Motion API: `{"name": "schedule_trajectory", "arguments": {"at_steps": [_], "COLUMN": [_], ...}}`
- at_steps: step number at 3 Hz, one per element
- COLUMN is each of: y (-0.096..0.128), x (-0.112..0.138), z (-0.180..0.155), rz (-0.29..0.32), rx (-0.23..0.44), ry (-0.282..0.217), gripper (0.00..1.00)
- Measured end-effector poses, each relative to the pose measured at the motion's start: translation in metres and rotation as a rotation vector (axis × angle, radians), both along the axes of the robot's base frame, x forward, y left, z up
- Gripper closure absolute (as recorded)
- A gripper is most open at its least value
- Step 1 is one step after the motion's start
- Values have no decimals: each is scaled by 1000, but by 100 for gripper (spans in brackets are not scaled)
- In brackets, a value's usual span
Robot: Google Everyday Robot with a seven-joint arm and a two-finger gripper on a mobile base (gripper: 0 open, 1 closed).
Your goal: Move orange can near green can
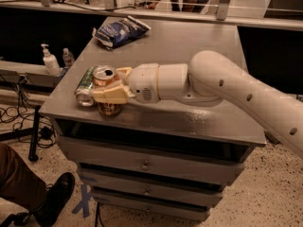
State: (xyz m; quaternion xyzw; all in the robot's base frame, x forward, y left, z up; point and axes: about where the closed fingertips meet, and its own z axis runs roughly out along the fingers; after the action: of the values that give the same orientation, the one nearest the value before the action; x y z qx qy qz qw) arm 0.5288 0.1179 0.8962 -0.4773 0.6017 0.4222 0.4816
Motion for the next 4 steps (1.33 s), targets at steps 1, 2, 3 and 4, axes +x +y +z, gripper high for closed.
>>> {"name": "schedule_trajectory", "arguments": {"at_steps": [1,2,3,4], "y": [1,1,0,-15], "x": [-2,-3,-2,8], "z": [-5,-7,-7,-8], "rz": [21,30,36,17], "rx": [9,13,12,-11], "ry": [-16,-26,-36,-51], "gripper": [32,9,0,0]}}
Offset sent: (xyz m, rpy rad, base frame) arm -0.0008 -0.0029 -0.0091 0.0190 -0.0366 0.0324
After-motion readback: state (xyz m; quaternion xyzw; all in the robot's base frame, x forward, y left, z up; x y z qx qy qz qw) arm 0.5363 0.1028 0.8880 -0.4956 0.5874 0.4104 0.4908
